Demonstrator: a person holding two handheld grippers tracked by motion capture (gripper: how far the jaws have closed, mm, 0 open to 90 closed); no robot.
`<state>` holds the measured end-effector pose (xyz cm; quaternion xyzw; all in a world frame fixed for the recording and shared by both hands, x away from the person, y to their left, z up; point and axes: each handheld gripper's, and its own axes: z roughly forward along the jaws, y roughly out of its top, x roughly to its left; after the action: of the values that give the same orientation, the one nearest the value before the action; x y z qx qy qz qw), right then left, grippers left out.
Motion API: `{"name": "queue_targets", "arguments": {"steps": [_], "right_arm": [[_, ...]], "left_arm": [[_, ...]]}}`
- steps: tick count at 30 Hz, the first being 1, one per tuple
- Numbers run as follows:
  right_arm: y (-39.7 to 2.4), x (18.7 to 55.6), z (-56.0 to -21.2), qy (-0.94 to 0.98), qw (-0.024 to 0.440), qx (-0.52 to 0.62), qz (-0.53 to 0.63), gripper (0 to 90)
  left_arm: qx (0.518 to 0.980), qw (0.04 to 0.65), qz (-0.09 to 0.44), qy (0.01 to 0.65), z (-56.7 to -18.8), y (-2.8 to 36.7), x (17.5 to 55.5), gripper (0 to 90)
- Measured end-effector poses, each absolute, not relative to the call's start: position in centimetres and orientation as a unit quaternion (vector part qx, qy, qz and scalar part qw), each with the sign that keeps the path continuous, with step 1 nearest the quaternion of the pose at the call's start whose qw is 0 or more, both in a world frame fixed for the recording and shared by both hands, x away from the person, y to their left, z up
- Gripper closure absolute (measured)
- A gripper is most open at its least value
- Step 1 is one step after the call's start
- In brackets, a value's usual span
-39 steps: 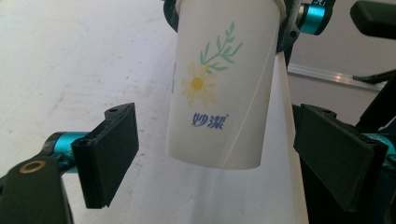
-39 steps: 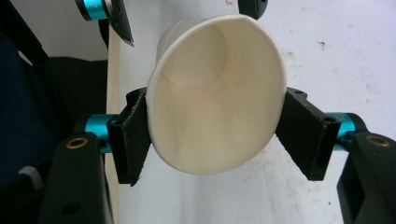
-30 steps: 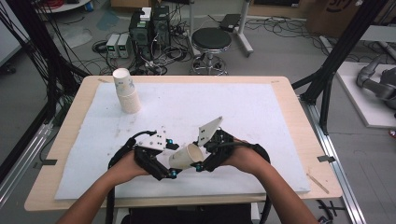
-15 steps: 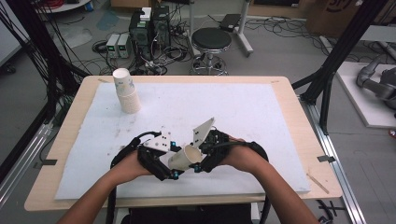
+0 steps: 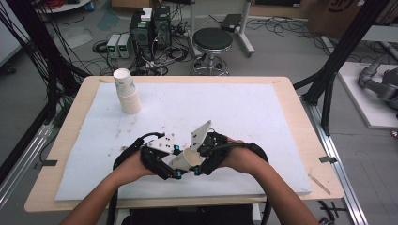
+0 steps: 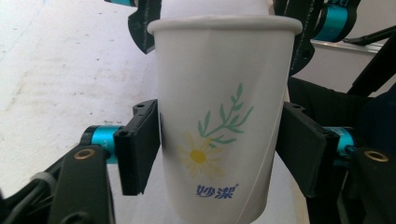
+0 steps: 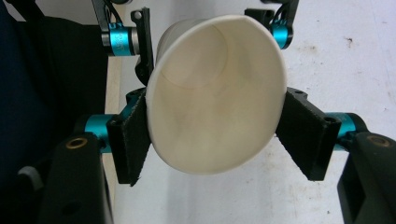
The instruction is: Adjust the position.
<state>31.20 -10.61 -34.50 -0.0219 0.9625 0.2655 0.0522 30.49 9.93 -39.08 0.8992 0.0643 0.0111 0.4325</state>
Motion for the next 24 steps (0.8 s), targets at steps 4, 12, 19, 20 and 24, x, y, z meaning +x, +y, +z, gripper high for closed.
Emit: {"name": "queue_targets", "arguments": {"steps": [4,12,19,20,24], "right_arm": [[-10.5,31.2,-34.6,0.962,0.053,-0.027,0.267,31.4],[-11.3,31.5,-34.7,0.950,0.045,0.004,0.308,21.8],[-13.4,31.7,-34.3,0.926,0.031,0.037,0.374,21.8],[-13.9,31.7,-34.4,0.924,0.031,0.043,0.379,21.8],[-16.0,31.8,-35.0,0.909,0.034,0.077,0.409,21.8]], "left_arm": [[0.902,0.428,0.008,0.061,-39.1,9.9,30.6,35.0],[0.893,0.444,0.005,0.077,-39.4,10.2,30.6,33.0],[0.882,0.462,0.005,0.098,-40.1,10.9,30.7,31.7],[0.877,0.469,0.003,0.103,-40.2,11.0,30.7,31.7],[0.869,0.480,0.009,0.119,-40.6,11.6,30.6,31.4]]}}
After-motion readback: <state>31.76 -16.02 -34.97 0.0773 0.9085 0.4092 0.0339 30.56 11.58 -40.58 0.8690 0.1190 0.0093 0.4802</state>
